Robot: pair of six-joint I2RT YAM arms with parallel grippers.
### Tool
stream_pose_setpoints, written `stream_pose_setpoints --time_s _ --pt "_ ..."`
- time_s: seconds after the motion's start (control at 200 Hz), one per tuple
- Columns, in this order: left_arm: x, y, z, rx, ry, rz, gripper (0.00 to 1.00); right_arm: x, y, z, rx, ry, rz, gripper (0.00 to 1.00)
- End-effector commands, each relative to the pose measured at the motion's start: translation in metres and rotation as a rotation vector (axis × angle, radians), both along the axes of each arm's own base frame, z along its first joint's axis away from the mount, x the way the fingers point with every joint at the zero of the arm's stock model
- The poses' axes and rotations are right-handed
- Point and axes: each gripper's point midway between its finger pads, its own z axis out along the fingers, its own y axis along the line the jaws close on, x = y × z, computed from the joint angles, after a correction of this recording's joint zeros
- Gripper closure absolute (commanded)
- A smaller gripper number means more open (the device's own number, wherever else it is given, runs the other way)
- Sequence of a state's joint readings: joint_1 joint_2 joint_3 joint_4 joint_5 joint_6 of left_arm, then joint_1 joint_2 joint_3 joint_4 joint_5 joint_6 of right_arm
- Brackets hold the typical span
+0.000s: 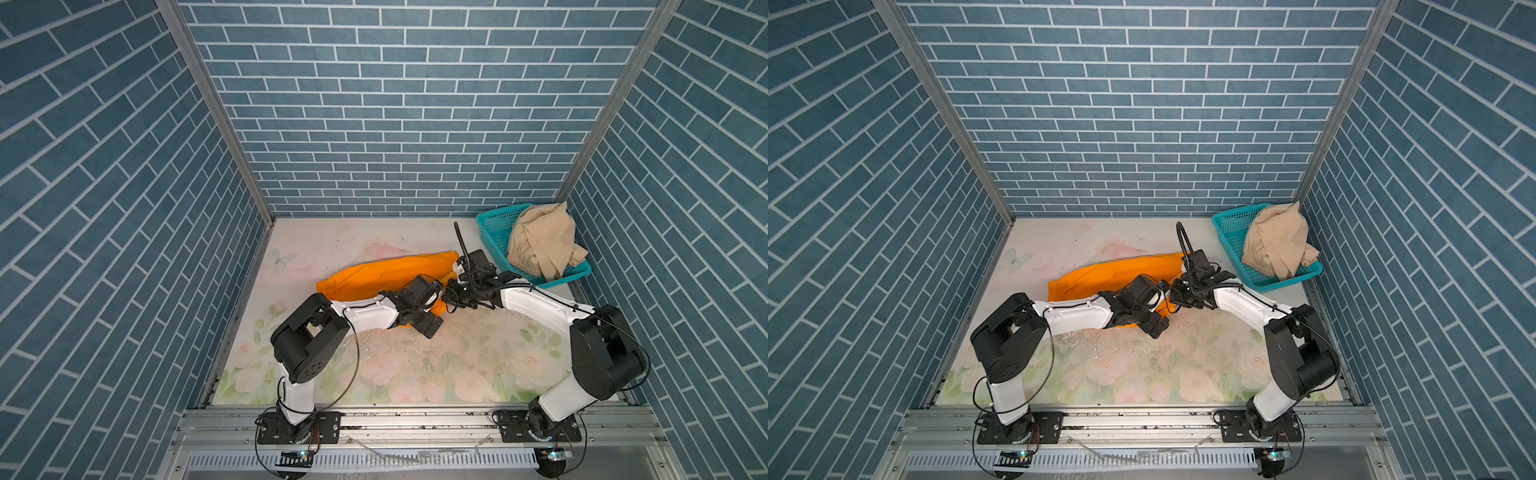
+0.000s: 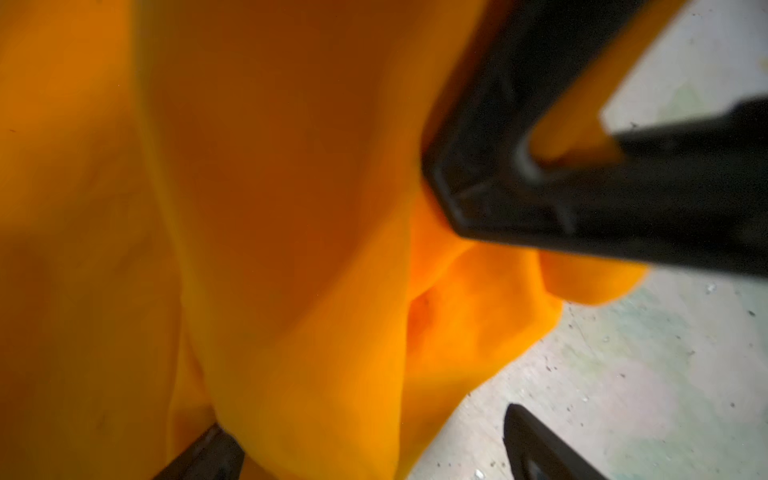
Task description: Fold and stack the shorts
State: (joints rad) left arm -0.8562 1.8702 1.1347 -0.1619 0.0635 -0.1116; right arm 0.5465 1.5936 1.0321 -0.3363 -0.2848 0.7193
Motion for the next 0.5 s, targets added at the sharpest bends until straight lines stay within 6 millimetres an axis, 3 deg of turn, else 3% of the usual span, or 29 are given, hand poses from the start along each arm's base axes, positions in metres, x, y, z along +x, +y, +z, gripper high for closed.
stream_pose_setpoints --time_s 0.0,0.17,0.26,0.355,0.395,0.445,0.495 --pt "0.024 0.001 0.003 0.023 -0.046 0.067 0.08 -0.001 0.003 -0.001 0.039 0.021 -0.022 0.92" --pt "0.033 -0.006 0.005 -0.022 -0.012 0.071 0.54 -0.004 -0.001 0.002 0.036 0.017 -0.032 0.89" --pt "0.033 -0.008 0.005 -0.054 0.01 0.064 0.65 -0.003 -0.002 0.006 0.037 0.005 -0.036 0.77" --pt "0.033 -0.009 0.006 -0.108 0.052 0.06 0.71 -0.001 -0.005 0.012 0.034 -0.015 -0.045 0.74" --pt "0.033 -0.01 0.007 -0.129 0.067 0.062 0.79 0.0 -0.006 0.015 0.036 -0.026 -0.052 0.73" --pt "0.034 -0.011 0.007 -0.145 0.077 0.059 1.0 0.002 -0.007 0.018 0.042 -0.038 -0.063 0.72" --pt "0.033 -0.011 0.007 -0.15 0.076 0.058 1.0 0.005 -0.008 0.02 0.053 -0.049 -0.077 0.71"
